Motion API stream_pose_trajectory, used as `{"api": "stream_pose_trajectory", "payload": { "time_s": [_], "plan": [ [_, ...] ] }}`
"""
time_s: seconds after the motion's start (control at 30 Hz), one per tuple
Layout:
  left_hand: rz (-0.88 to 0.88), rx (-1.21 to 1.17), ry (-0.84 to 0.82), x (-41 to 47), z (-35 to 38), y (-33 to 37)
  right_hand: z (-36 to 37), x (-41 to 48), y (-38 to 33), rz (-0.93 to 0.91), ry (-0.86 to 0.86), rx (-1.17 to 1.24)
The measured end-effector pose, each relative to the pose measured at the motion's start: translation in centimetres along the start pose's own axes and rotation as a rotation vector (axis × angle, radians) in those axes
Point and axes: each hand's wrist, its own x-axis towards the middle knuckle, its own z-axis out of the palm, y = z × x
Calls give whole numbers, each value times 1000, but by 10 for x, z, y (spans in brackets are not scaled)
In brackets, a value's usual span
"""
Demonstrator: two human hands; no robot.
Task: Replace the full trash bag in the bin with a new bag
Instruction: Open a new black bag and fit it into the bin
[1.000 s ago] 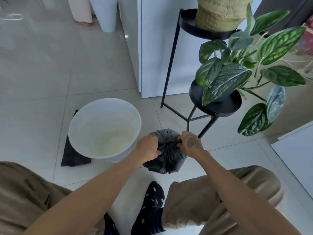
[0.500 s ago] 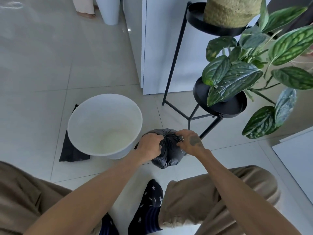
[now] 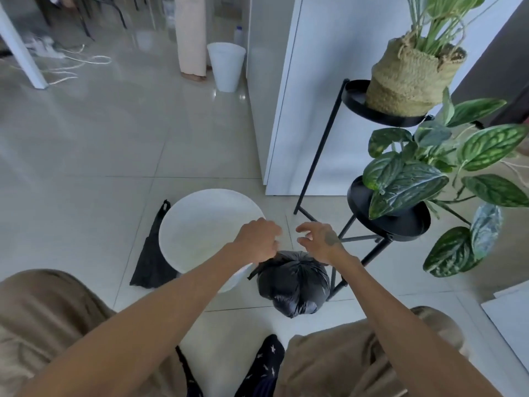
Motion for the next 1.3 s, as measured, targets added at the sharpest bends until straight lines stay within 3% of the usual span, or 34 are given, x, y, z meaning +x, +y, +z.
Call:
{"api": "stream_pose_trajectory", "payload": {
  "time_s": [0.23,0.47,0.63,0.83,1.0,1.3],
  "plan": [
    [-358,-237,384,-42,-46,-111,22,34,-67,-41,14,58],
    [-774,-468,623,-77,-18,-225,60,68,-90,-4,104,6],
    [-959,-556,419,-77,39,-283,79,89,-88,-28,208,50],
    [-1046,-548,143,-67,103,-327,102,100,-77,-97,286,130],
    [-1152,-578,119,-56,150,-358,115,104,-71,-86,318,232],
    [-1289,-345,6,-46,177,-354,113,104,-73,33,233,309]
  ]
}}
